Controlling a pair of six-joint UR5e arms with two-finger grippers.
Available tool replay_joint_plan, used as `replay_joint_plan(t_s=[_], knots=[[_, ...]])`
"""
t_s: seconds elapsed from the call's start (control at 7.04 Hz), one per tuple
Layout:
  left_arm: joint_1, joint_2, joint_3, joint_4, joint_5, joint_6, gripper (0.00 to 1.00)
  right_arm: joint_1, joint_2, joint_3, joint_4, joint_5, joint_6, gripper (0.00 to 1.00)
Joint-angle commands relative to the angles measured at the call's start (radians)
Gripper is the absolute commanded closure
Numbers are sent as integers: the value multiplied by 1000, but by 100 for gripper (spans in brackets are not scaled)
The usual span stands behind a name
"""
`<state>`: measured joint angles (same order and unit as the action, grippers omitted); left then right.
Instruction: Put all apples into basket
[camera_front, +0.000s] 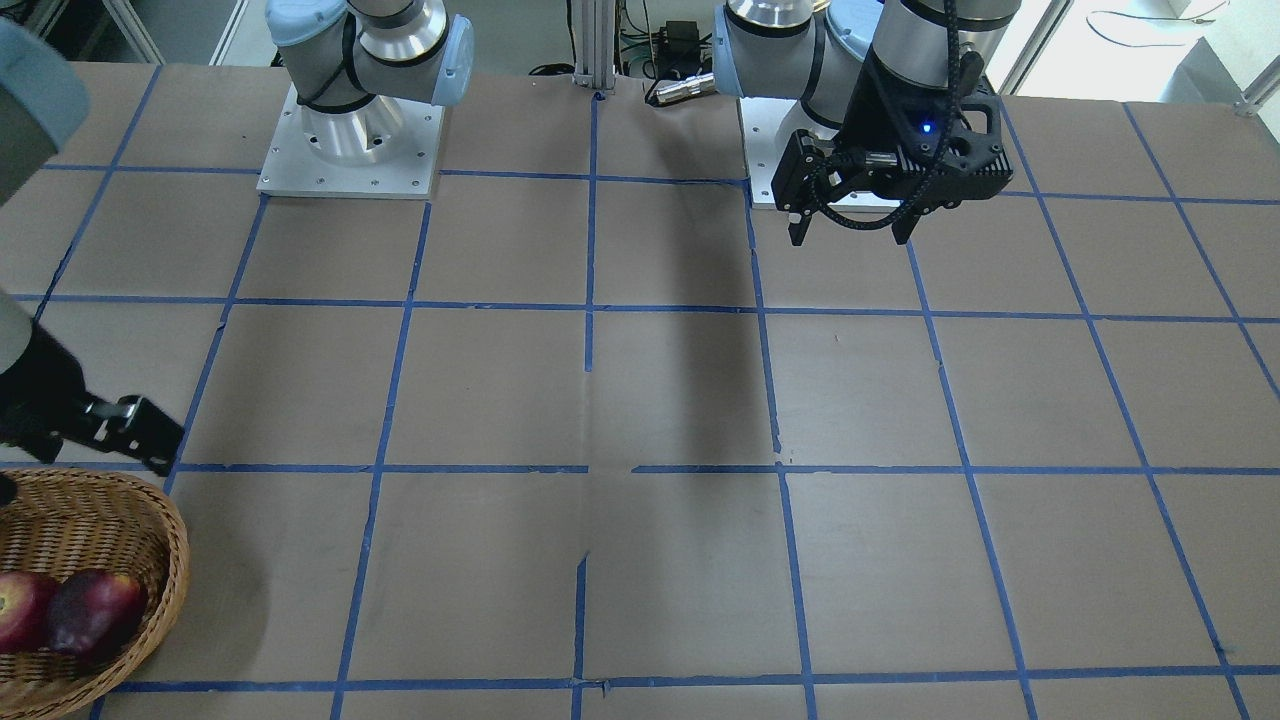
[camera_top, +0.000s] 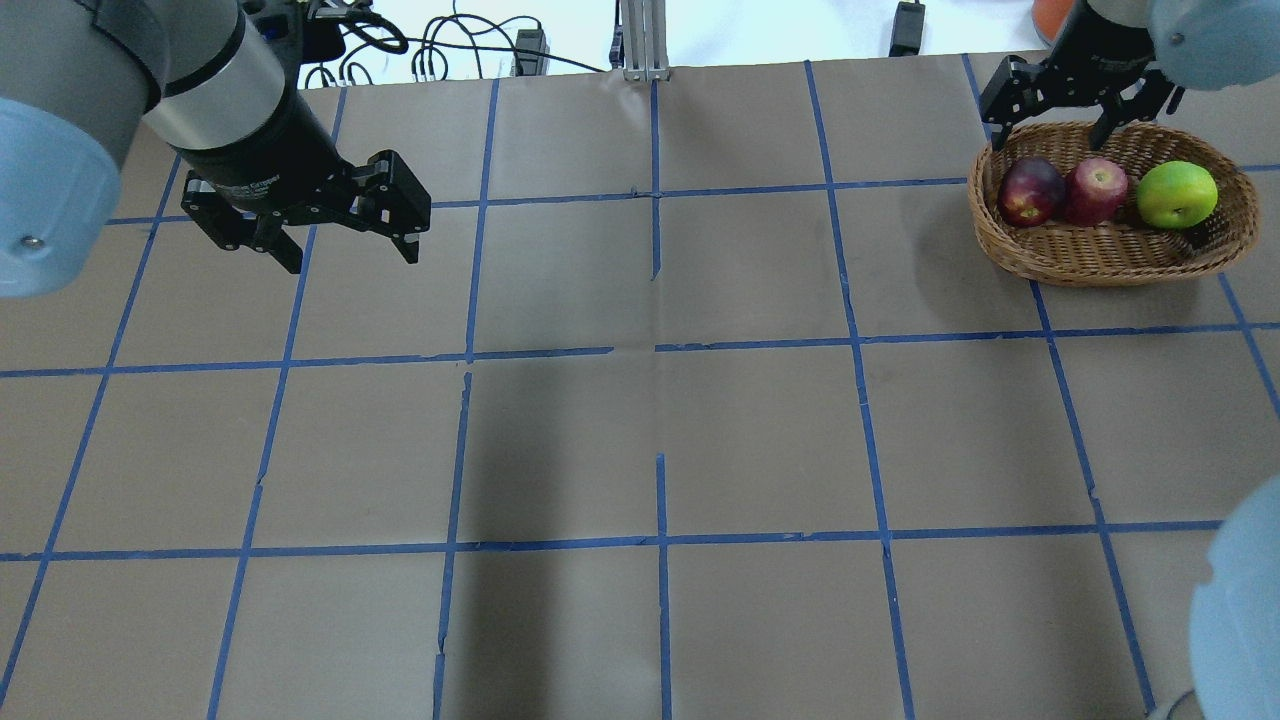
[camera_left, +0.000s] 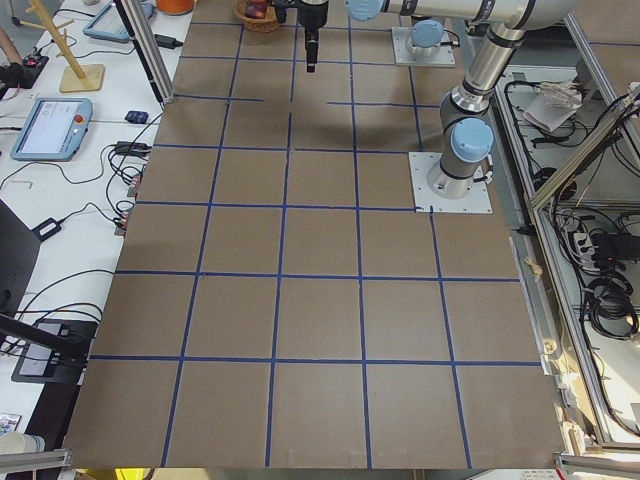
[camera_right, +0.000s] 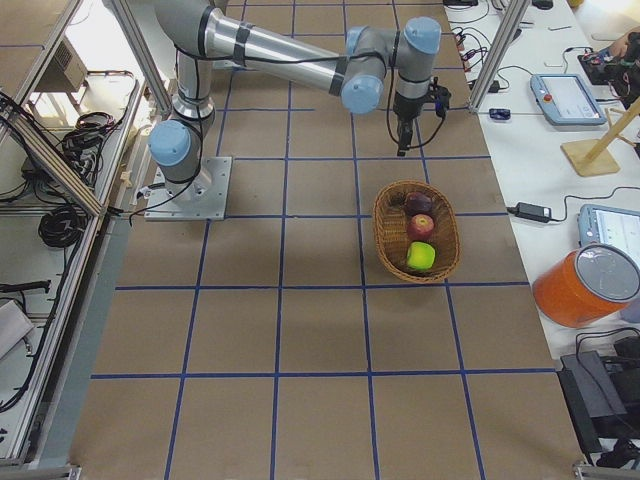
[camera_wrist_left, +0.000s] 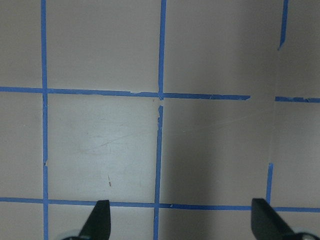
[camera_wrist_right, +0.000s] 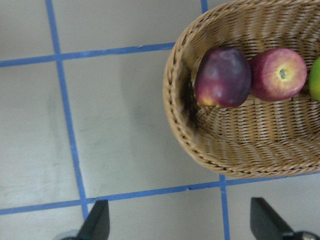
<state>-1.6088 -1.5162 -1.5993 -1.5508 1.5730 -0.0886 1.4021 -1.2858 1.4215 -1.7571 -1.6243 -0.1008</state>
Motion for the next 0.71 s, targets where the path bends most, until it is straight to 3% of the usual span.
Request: replay_joint_plan(t_s=[0.0, 0.14, 0.28, 0.57], knots=[[0, -1, -1, 5, 1, 0, 0, 139, -105, 7, 167, 64, 123, 0], [0, -1, -2, 6, 1, 0, 0, 147, -137, 5, 241, 136, 191, 0], [0, -1, -1, 8, 1, 0, 0, 146, -168, 5, 362, 132, 191, 0], [3, -4, 16, -1, 2, 0, 0, 137, -222, 16, 407, 127, 178, 0]])
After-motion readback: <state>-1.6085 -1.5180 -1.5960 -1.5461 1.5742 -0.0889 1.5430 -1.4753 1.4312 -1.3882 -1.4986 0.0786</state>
